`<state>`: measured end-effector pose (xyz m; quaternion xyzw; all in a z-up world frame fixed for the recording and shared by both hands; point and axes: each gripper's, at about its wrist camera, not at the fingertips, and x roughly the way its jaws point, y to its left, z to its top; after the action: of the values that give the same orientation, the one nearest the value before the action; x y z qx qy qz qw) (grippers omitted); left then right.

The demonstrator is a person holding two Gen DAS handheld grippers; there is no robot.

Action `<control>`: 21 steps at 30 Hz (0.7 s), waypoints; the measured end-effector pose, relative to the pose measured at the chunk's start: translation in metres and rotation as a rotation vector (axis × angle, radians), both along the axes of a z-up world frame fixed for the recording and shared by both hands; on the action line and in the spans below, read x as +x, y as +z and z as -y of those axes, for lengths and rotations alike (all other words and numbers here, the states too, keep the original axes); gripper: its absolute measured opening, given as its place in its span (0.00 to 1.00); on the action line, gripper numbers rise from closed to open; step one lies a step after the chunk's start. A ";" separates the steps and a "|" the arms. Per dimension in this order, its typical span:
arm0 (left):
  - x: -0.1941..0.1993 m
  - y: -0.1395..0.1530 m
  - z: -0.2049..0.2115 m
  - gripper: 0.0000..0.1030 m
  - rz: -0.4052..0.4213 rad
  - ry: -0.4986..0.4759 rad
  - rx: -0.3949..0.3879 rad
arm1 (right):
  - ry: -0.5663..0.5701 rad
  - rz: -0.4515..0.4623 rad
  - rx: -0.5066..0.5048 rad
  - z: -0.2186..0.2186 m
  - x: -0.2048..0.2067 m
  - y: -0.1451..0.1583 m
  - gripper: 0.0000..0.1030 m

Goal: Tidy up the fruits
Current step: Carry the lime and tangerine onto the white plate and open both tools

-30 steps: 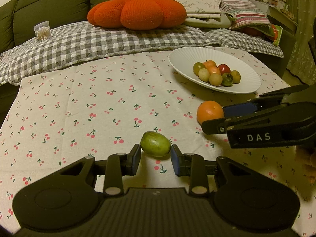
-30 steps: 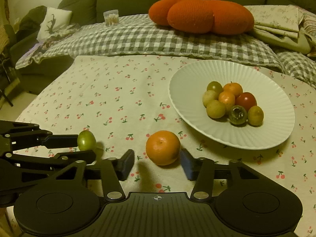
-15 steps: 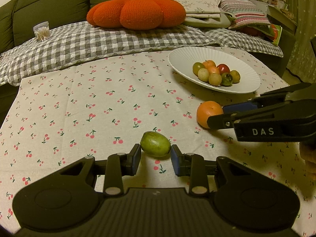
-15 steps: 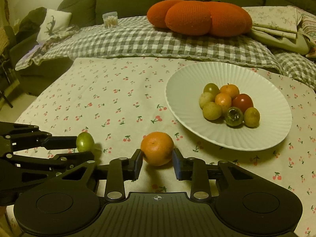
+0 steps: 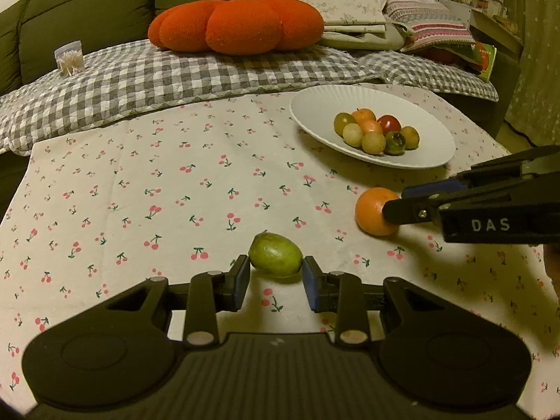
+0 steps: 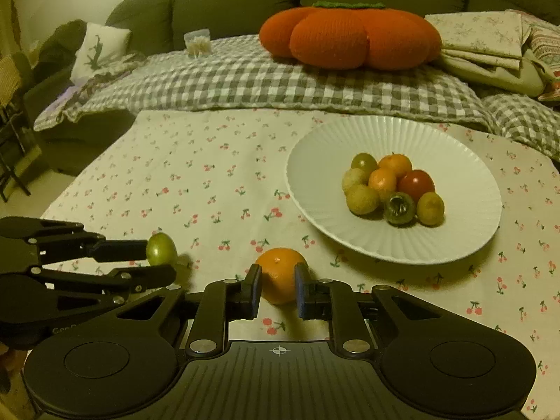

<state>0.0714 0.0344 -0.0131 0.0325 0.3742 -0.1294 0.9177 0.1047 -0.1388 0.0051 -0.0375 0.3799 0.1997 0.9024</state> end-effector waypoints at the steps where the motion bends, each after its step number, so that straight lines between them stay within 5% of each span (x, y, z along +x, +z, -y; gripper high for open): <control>1: 0.000 0.000 0.000 0.30 -0.001 -0.002 0.002 | -0.005 -0.001 0.001 0.000 0.000 -0.001 0.24; 12: -0.001 -0.003 -0.004 0.30 -0.010 -0.003 0.001 | -0.020 -0.035 -0.005 -0.008 0.009 -0.013 0.46; 21: -0.002 -0.002 -0.004 0.30 -0.007 -0.005 0.000 | -0.003 -0.023 -0.032 -0.016 0.011 -0.019 0.45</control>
<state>0.0695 0.0388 -0.0155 0.0328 0.3772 -0.1319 0.9161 0.1153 -0.1231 -0.0135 -0.0489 0.3934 0.1926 0.8976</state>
